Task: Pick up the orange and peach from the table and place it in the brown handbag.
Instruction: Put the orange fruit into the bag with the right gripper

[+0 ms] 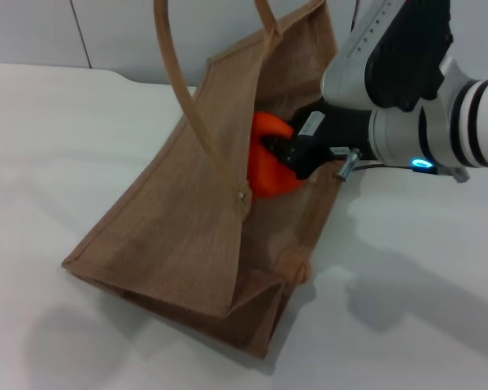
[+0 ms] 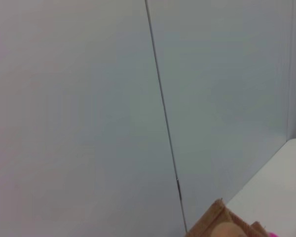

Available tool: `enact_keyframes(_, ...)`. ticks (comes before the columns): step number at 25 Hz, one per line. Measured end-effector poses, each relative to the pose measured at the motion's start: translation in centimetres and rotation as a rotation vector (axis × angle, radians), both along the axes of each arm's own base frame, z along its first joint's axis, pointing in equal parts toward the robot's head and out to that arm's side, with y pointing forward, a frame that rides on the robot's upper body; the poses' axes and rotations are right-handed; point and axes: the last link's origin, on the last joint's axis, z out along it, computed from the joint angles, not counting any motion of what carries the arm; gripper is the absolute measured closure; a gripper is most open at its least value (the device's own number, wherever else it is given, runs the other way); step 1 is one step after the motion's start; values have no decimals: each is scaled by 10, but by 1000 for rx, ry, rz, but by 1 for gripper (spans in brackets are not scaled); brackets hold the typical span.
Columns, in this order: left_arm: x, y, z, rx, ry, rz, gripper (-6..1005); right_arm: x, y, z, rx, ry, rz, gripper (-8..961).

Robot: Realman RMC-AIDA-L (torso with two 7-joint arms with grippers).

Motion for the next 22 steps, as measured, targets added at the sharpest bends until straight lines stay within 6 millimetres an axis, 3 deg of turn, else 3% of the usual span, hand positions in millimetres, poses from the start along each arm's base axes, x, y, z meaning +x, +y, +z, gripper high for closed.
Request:
enact_keyframes(9,3,-5,1,-3,-2,-14,874,-2,5,-12,-39,8,6,788)
enact_keyframes(15,5,-7,0,-6,-2,-14,873,-13,7,-21,-25,12,54,561)
enact_keyframes(22,-1,-7,2,2,-1,5,873,-10,9,-21,-25,0,51,401)
